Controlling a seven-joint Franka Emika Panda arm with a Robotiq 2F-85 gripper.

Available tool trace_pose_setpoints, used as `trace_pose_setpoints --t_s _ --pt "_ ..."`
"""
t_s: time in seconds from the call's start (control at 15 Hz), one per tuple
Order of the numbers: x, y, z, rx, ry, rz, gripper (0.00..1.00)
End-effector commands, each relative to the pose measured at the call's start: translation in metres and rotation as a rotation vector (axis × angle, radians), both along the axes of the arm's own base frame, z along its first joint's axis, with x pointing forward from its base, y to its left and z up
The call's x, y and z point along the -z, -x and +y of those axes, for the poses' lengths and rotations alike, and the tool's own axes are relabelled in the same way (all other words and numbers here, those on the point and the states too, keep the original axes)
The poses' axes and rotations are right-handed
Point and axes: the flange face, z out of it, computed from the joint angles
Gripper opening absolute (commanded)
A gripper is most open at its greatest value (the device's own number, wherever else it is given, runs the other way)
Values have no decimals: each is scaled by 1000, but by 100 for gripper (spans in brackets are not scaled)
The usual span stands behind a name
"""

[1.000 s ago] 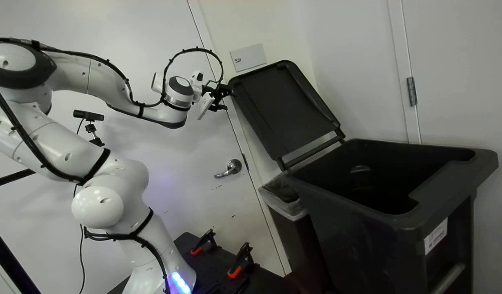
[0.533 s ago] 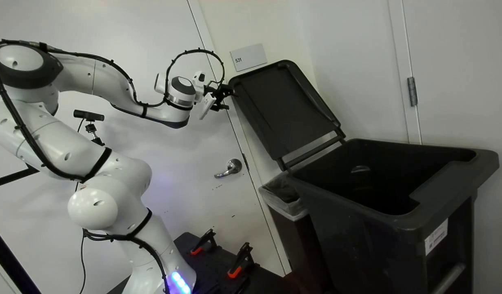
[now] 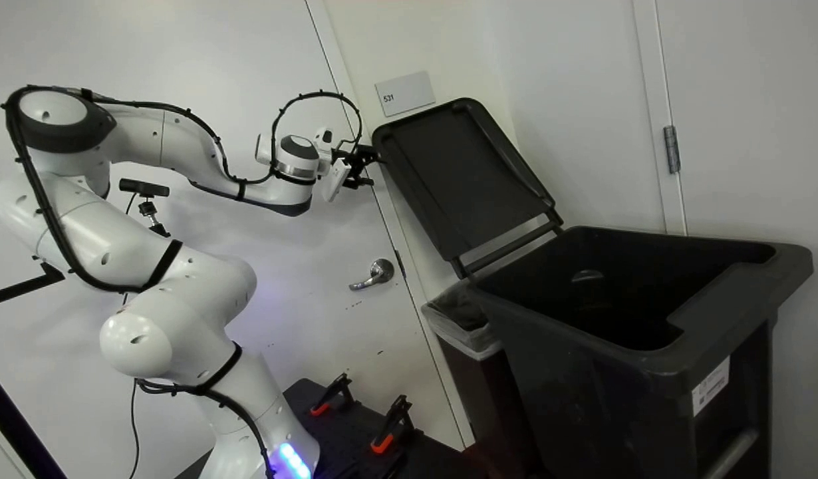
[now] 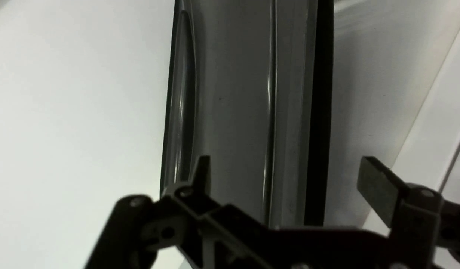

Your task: Close the lid on the dustbin to the right

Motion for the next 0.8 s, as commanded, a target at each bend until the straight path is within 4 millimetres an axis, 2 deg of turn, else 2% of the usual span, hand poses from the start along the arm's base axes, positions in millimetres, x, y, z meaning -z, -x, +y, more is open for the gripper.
trace_pose_setpoints --t_s 0.0,0.33,0.73 --pt "6 -16 10 34 17 -50 100" --pt "21 -46 13 108 -25 -103 100" --pt "27 -81 18 140 -39 -148 100"
